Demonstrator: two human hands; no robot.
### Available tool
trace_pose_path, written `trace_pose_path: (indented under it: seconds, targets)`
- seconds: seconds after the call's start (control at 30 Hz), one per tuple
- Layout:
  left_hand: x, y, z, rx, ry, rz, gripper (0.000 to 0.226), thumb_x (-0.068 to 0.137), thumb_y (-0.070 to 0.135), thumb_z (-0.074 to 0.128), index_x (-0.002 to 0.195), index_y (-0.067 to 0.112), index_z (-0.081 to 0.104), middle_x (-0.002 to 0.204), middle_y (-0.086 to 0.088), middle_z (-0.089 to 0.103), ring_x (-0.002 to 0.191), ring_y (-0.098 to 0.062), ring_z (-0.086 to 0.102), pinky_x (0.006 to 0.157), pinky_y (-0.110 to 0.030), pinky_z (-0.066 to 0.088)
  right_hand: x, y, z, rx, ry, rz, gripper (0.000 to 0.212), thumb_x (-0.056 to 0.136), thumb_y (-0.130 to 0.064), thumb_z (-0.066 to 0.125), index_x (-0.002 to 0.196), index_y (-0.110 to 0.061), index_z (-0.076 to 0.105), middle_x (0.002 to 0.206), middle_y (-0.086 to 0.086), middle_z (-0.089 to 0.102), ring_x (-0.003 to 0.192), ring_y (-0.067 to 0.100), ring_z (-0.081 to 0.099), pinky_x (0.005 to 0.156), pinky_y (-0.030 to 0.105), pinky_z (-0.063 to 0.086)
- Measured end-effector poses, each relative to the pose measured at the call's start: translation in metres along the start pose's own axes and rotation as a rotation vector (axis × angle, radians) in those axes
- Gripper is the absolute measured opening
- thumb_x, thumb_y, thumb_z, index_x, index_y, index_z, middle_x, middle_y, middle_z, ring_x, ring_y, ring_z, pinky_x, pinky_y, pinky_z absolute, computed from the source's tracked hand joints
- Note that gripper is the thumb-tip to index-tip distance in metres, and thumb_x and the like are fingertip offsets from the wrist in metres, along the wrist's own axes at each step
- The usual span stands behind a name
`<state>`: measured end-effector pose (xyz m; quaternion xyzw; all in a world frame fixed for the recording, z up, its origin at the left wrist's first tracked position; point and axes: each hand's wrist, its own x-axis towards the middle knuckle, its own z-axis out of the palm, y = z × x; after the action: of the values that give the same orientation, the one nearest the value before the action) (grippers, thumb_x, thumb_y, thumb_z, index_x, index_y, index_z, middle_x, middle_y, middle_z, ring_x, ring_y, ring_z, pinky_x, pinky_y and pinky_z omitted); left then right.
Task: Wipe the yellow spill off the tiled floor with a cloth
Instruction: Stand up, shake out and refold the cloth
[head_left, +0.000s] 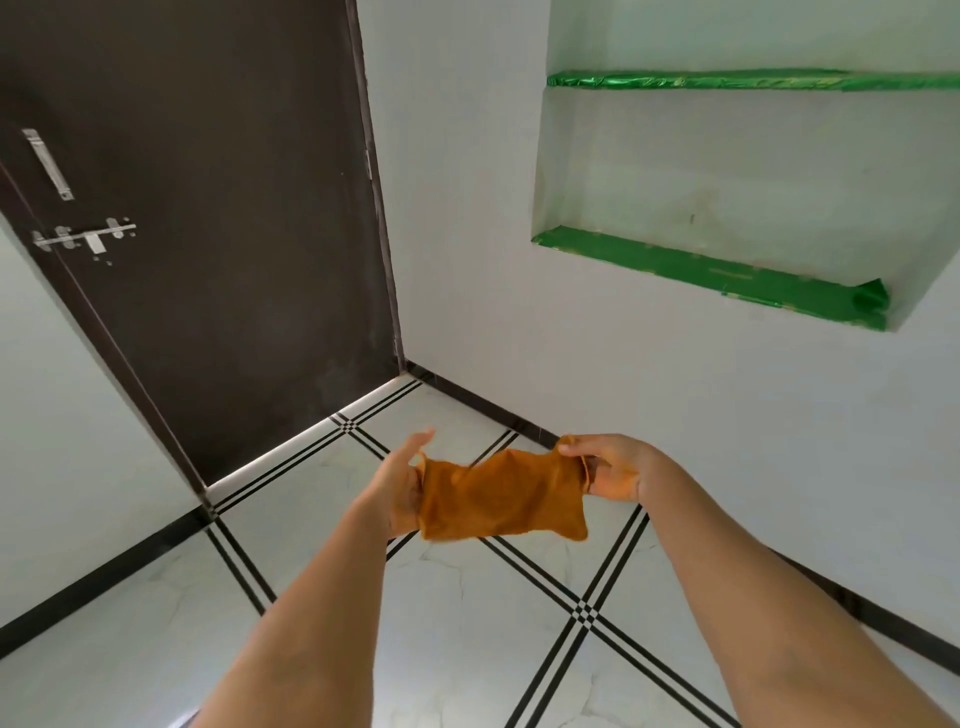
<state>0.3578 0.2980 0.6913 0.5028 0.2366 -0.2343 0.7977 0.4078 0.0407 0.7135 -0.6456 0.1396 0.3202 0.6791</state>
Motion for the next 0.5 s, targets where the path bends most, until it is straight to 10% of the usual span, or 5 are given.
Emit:
trace_pose_path:
  seconds: [0.1,0.2,0.5]
  targets:
    - [0.002,0.01,-0.004,0.19,-0.039,0.08,0.036,0.08,0.016,0.064,0.11,0.007,0.047,0.096,-0.012,0.054,0.083,-0.024,0.059,0.071,-0.037,0.05,0.004,-0.001,0.002,-0.056,0.003,-0.047,0.013,0.088,0.004,0.054,0.098,-0.004,0.056,0.093,0.016,0.058,0.085,0.026,0.058,0.078,0.038,0.05]
    - [0.004,0.034,-0.001,0.239,-0.1,0.137,0.071,0.076,-0.006,0.065,0.131,0.029,0.034,0.125,-0.012,0.045,0.111,-0.038,0.049,0.079,-0.051,0.048,0.003,-0.011,0.002,0.026,0.079,-0.077,0.026,0.086,0.001,0.059,0.111,-0.004,0.058,0.104,0.017,0.058,0.097,0.031,0.057,0.087,0.05,0.048]
    - [0.001,0.068,0.005,0.711,0.458,0.308,0.067,0.085,0.006,0.065,0.138,0.019,0.026,0.129,-0.011,0.041,0.11,-0.031,0.047,0.088,-0.044,0.047,-0.005,-0.046,-0.009,0.256,0.221,-0.273,0.03,0.093,0.002,0.048,0.12,-0.01,0.055,0.11,0.016,0.055,0.087,0.025,0.058,0.068,0.039,0.051]
